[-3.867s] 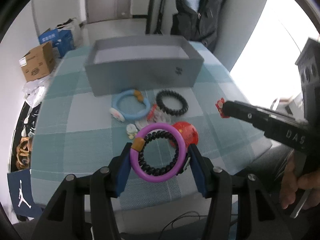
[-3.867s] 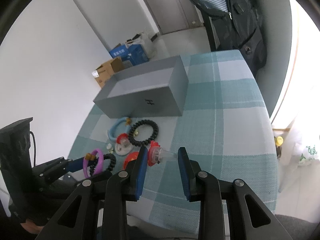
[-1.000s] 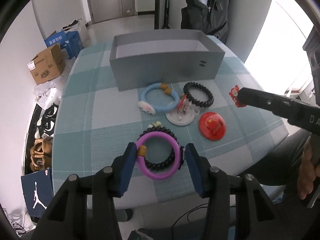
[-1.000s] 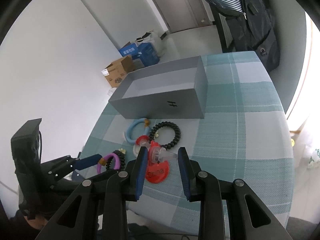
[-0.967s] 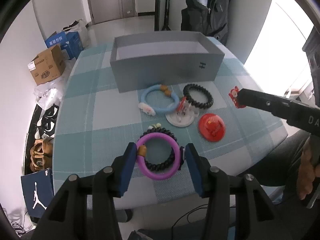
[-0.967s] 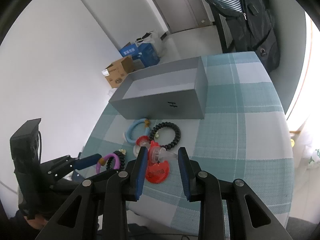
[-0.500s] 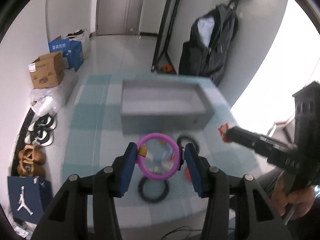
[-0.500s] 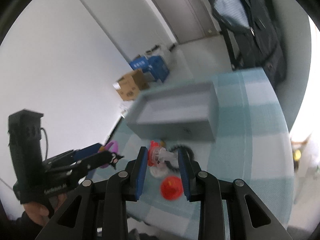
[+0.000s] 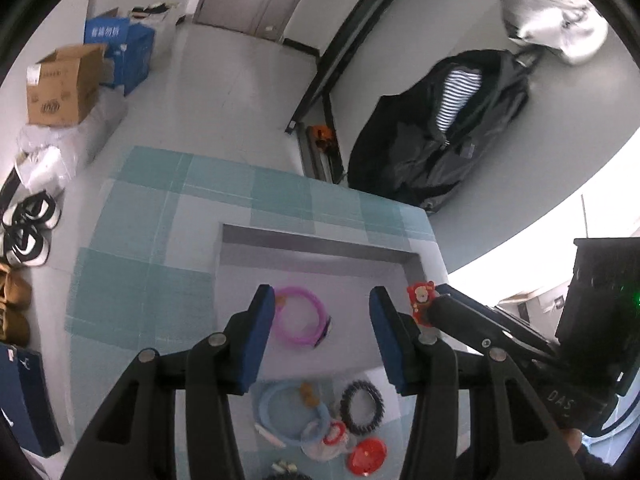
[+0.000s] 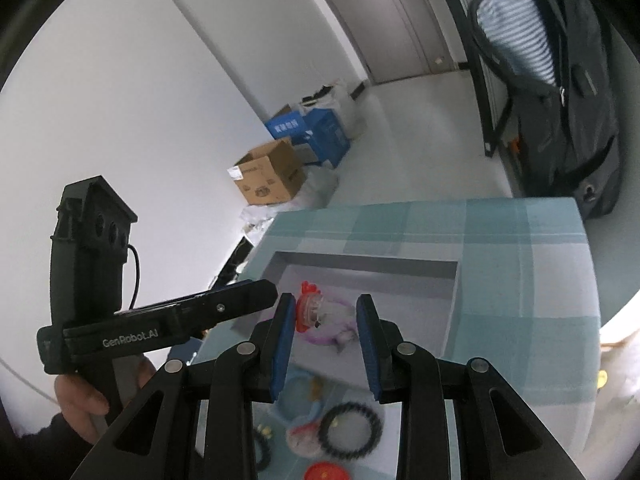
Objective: Organize jewelry
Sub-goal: 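Carry the bangles into the grey box and open the left gripper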
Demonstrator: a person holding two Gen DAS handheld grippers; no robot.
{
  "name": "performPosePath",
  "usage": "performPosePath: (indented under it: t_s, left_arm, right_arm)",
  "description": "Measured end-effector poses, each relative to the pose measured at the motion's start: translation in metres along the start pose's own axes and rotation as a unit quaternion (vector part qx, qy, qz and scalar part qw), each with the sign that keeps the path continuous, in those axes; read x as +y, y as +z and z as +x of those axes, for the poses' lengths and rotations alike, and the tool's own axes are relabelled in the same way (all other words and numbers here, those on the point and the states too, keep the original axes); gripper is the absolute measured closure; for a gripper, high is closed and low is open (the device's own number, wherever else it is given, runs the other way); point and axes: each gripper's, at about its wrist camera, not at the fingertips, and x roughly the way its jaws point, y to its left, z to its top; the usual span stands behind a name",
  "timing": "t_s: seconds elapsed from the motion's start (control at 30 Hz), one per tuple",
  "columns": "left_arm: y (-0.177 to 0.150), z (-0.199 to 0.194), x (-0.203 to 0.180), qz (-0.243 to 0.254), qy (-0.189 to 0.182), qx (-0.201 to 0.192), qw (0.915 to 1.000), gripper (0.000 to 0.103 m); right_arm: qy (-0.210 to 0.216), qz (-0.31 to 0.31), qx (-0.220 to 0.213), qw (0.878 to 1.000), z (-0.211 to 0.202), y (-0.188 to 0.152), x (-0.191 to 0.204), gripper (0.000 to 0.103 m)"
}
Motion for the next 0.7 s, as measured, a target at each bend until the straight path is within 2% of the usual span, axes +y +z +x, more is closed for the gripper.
performPosePath:
  t_s: [0.1, 0.17, 0.2, 0.27, 0.3, 0.37, 0.53, 0.7]
  left_arm:
    - [0.005, 0.005, 0.005, -0.009, -0.004, 0.005, 0.9999, 0.060]
    - [0.007, 0.008, 0.006, -0.013, -0.025, 0.016, 0.9995, 0.060]
    - [0.007, 0.011, 0.005, -0.011, -0.020, 0.024, 0.9995, 0.060]
    - [0.009, 0.014, 0.004, -0.010, -0.019, 0.030, 0.9993, 0.059]
    - [0.008, 0.013, 0.005, -0.013, -0.019, 0.029, 0.9993, 0.059]
    - [0.009, 0.011, 0.007, -0.012, -0.029, 0.024, 0.9992, 0.058]
    - [0.004, -0.004, 0.004, 0.010, -0.008, -0.003, 0.9999, 0.051]
    - [-0.012, -0.018, -0.002, 0.043, 0.042, -0.027, 0.9978, 0.051]
  right_arm:
    - [0.006, 0.007, 0.006, 1.000, 0.011, 0.002, -0.005, 0.073]
    - [0.012, 0.016, 0.016, 1.000, 0.019, 0.004, -0.011, 0.071]
    - [0.006, 0.019, 0.015, 1.000, 0.024, 0.004, -0.013, 0.071]
    - [-0.023, 0.022, 0.026, 0.999, 0.033, 0.007, -0.016, 0.042]
    - [-0.025, 0.032, 0.031, 0.999, 0.035, 0.006, -0.019, 0.033]
    - [-0.009, 0.045, 0.025, 0.999, 0.029, 0.004, -0.023, 0.033]
    - [-0.011, 0.040, -0.023, 0.999, 0.000, 0.005, -0.025, 0.033]
    - [-0.008, 0.067, -0.060, 0.996, -0.026, 0.001, -0.035, 0.030]
